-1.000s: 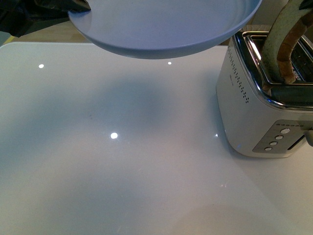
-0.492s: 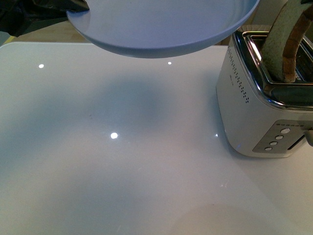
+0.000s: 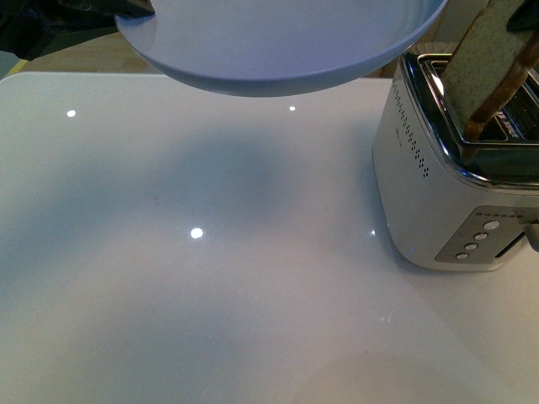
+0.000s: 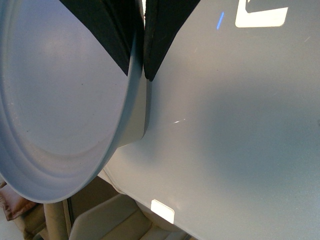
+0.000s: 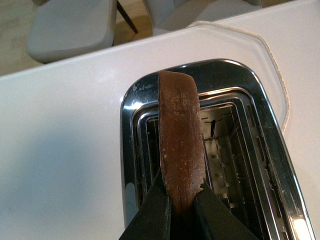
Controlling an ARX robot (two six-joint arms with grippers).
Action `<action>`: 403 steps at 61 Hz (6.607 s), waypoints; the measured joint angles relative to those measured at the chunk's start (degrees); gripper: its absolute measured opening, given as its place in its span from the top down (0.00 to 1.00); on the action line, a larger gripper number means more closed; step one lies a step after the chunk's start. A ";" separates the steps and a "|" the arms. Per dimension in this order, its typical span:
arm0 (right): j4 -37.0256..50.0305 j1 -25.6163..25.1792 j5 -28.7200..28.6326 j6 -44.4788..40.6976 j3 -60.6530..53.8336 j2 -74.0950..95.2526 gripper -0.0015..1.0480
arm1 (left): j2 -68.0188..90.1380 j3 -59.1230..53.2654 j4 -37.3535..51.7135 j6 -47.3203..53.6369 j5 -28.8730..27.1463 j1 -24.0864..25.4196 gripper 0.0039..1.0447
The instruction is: Left arm holds plate, right arm toasts bread
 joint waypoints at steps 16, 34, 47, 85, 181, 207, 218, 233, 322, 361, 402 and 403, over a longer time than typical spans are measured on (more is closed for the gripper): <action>0.42 -0.35 -0.07 -0.04 -2.58 -2.27 0.46 | 0.02 0.00 0.02 0.00 0.02 0.00 0.98; 3.69 -2.40 0.61 0.15 -8.33 -13.16 0.09 | 0.02 0.00 0.24 0.00 0.02 0.02 0.98; 3.10 -2.95 0.83 0.04 -9.35 -19.87 0.08 | 0.02 0.00 0.35 0.00 0.07 0.02 0.98; 44.98 -8.48 -4.81 -14.93 -47.06 -38.49 0.98 | 0.00 -0.04 -0.07 0.07 -0.22 0.20 0.98; 15.19 -8.55 -4.92 -14.93 -59.23 -81.94 0.98 | -0.13 -0.07 -0.48 0.50 -0.24 0.55 0.98; 1.64 -8.55 -4.79 -14.95 -59.23 -93.68 0.98 | -0.13 -0.07 -0.48 0.50 -0.24 0.55 0.98; 0.57 -8.55 -4.94 -14.95 -59.23 -96.26 0.98 | -0.22 -0.07 -0.48 0.50 -0.22 0.46 0.98; 0.48 -8.55 -4.92 -15.02 -59.23 -96.37 0.78 | -0.22 -0.11 -0.48 0.50 -0.24 0.46 0.98; 0.48 -8.55 -4.92 -15.02 -59.23 -96.41 0.08 | 5.51 -4.04 4.33 9.55 8.46 19.08 0.98; 0.48 -8.55 -4.92 -15.02 -59.23 -96.41 0.08 | 31.45 -7.08 18.21 29.53 16.81 43.80 0.98; 0.48 -8.55 -4.92 -15.02 -59.23 -96.43 0.08 | 52.72 2.51 25.16 36.79 19.39 51.06 0.98; 0.48 -8.55 -4.92 -15.02 -59.23 -96.43 0.08 | 52.85 2.58 25.20 36.81 19.43 51.12 0.98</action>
